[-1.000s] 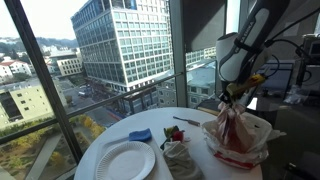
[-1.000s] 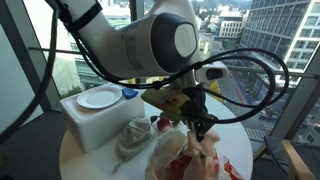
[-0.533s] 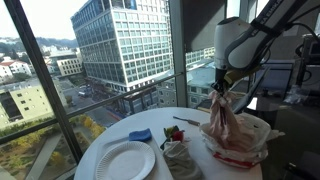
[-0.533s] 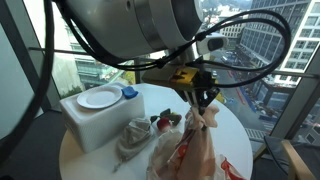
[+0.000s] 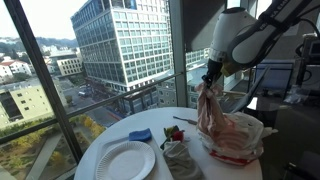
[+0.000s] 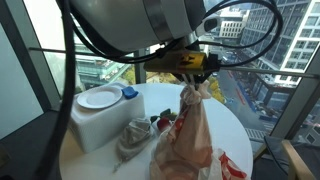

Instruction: Put the towel on the table

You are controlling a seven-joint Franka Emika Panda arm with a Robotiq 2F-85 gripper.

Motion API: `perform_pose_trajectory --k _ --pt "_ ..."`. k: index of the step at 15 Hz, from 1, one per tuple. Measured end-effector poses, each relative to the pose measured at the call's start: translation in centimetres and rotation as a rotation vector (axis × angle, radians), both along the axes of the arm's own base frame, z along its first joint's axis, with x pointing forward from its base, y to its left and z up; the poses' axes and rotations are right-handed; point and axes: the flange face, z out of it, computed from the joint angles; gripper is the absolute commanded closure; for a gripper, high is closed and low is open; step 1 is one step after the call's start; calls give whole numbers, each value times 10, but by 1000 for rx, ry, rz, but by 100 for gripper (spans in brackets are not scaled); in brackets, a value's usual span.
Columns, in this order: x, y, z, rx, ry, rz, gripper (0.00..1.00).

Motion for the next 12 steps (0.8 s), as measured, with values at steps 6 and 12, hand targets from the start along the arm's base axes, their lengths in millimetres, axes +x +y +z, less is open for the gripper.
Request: perform_pose_trajectory --k 6,12 --pt "-20 22 52 13 -99 244 97" --pt "-83 71 110 115 -5 506 96"
